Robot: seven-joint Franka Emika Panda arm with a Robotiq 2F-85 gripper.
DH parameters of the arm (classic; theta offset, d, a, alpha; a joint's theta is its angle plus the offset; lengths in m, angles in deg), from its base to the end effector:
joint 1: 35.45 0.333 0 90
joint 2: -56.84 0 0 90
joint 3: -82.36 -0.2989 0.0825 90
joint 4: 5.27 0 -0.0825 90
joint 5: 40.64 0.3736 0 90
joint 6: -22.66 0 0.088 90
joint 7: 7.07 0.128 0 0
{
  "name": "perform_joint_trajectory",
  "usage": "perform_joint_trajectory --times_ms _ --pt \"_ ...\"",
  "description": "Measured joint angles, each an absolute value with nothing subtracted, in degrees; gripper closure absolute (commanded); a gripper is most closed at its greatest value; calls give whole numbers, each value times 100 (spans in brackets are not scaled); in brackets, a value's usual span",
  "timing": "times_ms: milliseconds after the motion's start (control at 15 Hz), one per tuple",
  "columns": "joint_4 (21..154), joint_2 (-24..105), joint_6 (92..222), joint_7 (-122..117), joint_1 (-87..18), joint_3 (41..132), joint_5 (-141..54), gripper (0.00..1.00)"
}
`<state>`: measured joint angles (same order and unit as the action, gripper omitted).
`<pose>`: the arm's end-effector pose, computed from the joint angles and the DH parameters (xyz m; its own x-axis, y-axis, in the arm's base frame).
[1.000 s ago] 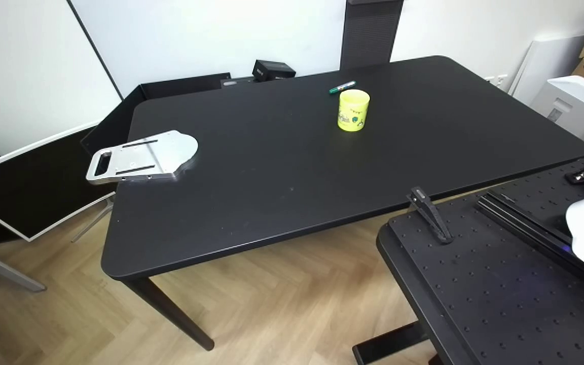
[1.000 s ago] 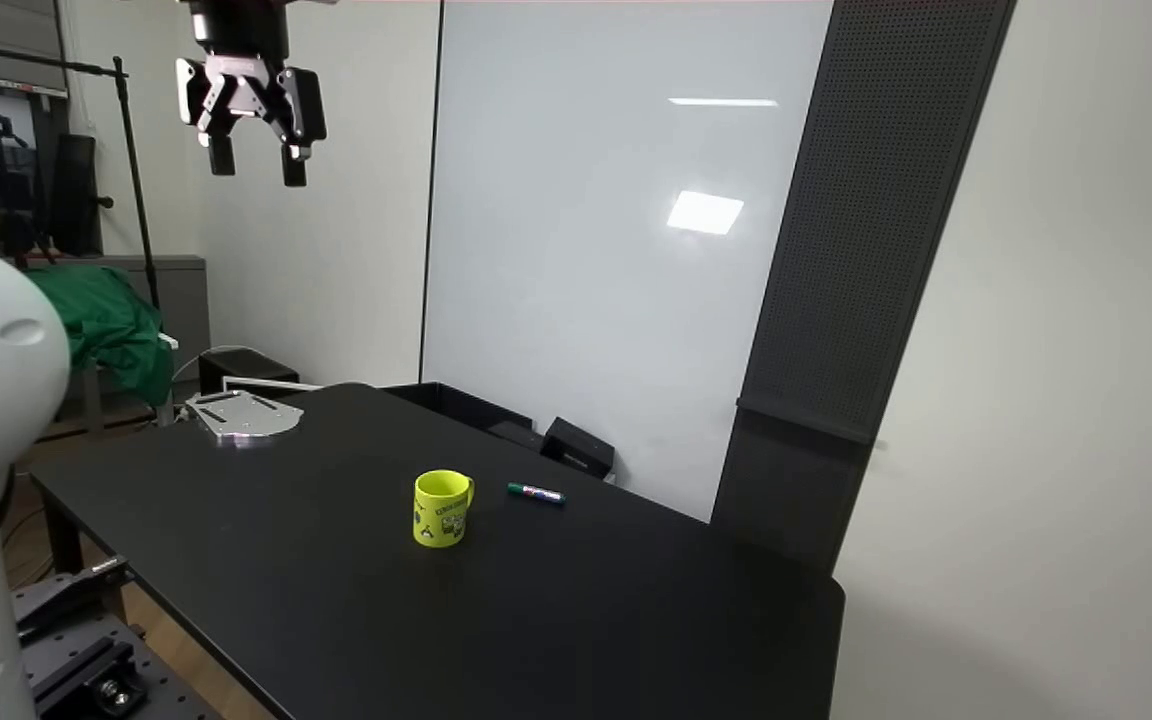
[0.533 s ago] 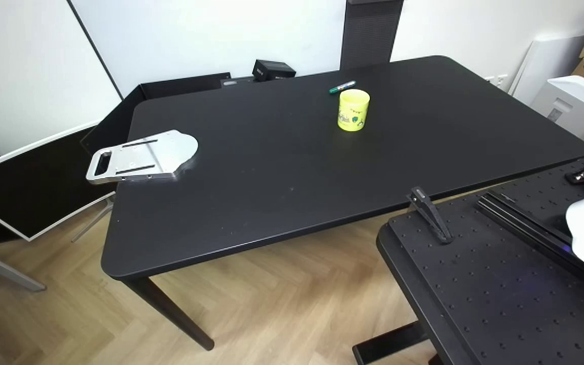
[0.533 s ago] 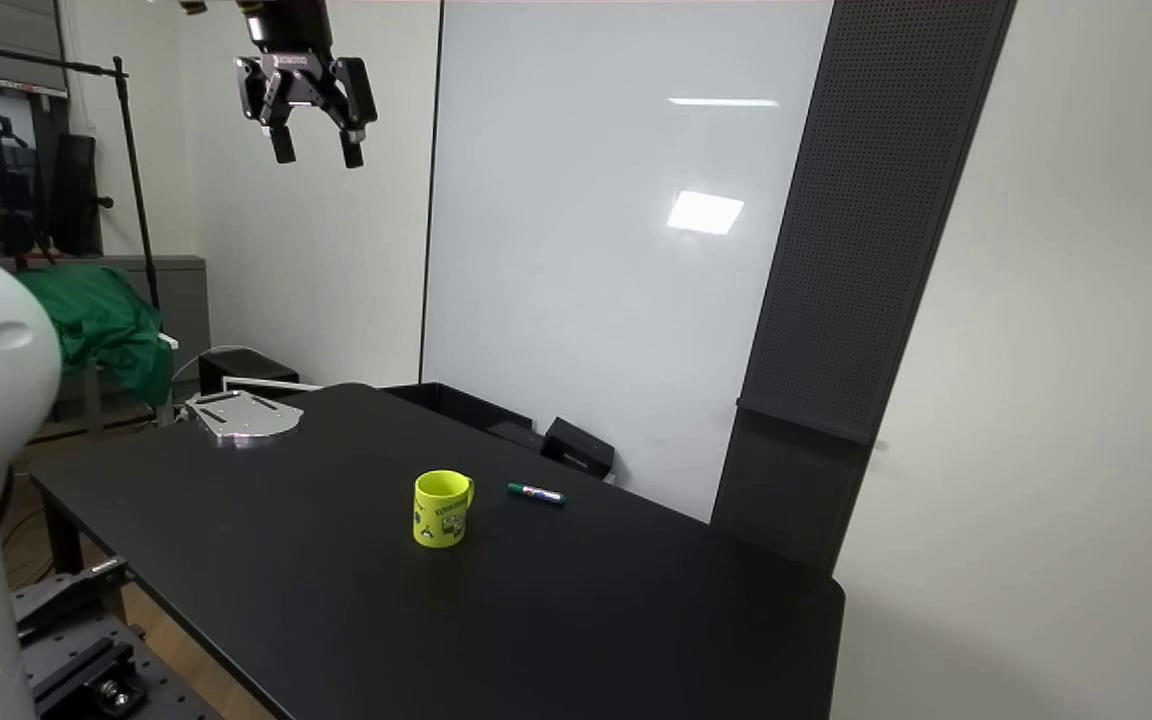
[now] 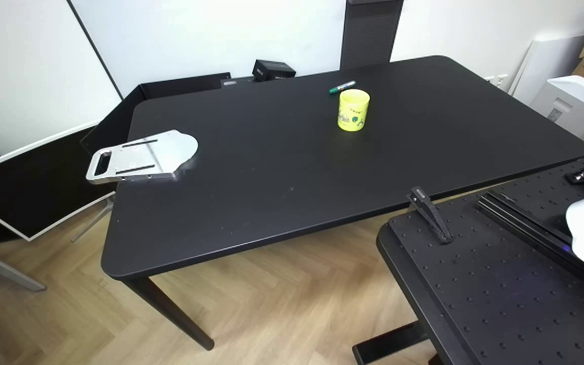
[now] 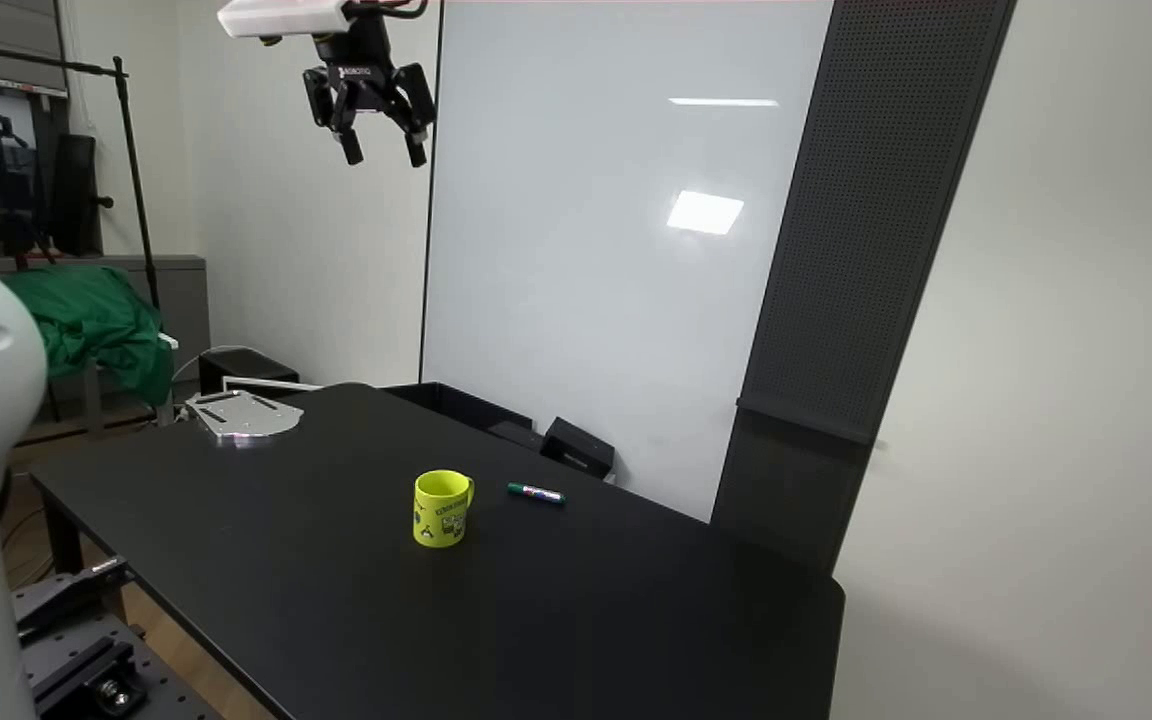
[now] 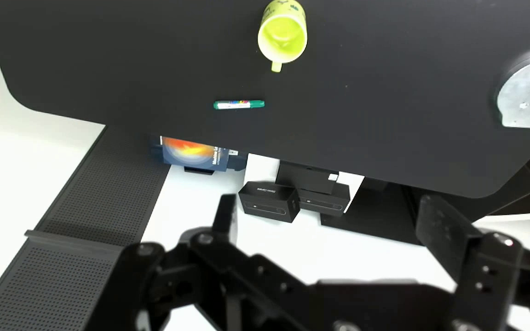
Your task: Pick up the marker and put it in the cup
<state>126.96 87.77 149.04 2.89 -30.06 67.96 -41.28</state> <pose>0.4073 0.1600 0.5530 0.8897 0.1671 0.4248 0.1536 -0.9859 0.0662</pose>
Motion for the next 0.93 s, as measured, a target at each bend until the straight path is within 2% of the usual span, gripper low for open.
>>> perform_joint_trajectory --times_ms 933 --pt "11603 6854 15541 825 -3527 6878 -5062 0"
